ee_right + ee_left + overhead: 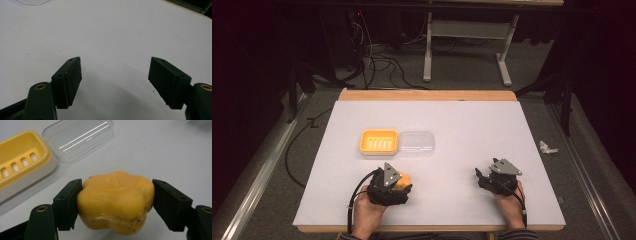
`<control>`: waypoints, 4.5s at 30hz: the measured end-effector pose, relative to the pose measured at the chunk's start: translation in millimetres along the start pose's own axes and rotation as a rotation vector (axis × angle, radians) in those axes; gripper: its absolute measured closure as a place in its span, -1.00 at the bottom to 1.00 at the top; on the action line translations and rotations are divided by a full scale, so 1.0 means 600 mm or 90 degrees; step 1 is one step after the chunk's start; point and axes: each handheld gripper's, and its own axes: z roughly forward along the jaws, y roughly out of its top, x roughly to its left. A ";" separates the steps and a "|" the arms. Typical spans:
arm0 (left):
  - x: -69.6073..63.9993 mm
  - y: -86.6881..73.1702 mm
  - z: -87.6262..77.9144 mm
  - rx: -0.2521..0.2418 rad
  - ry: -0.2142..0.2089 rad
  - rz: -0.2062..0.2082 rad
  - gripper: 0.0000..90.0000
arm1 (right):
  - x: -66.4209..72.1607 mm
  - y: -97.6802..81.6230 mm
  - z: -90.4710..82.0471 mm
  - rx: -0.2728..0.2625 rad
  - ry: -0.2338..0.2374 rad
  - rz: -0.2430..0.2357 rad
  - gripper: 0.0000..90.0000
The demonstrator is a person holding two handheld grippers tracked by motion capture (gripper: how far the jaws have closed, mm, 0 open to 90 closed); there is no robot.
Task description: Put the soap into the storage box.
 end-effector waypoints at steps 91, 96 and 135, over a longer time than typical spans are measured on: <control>0.127 0.142 0.100 -0.074 0.059 -0.086 -0.38 | 0.000 0.000 0.000 -0.001 0.002 -0.001 -0.40; 0.137 0.140 0.110 -0.075 0.075 -0.090 -0.38 | 0.000 0.000 0.000 -0.001 0.003 0.001 -0.40; 0.195 0.114 0.171 -0.055 0.164 -0.102 -0.38 | 0.001 0.000 0.000 0.000 0.000 -0.001 -0.40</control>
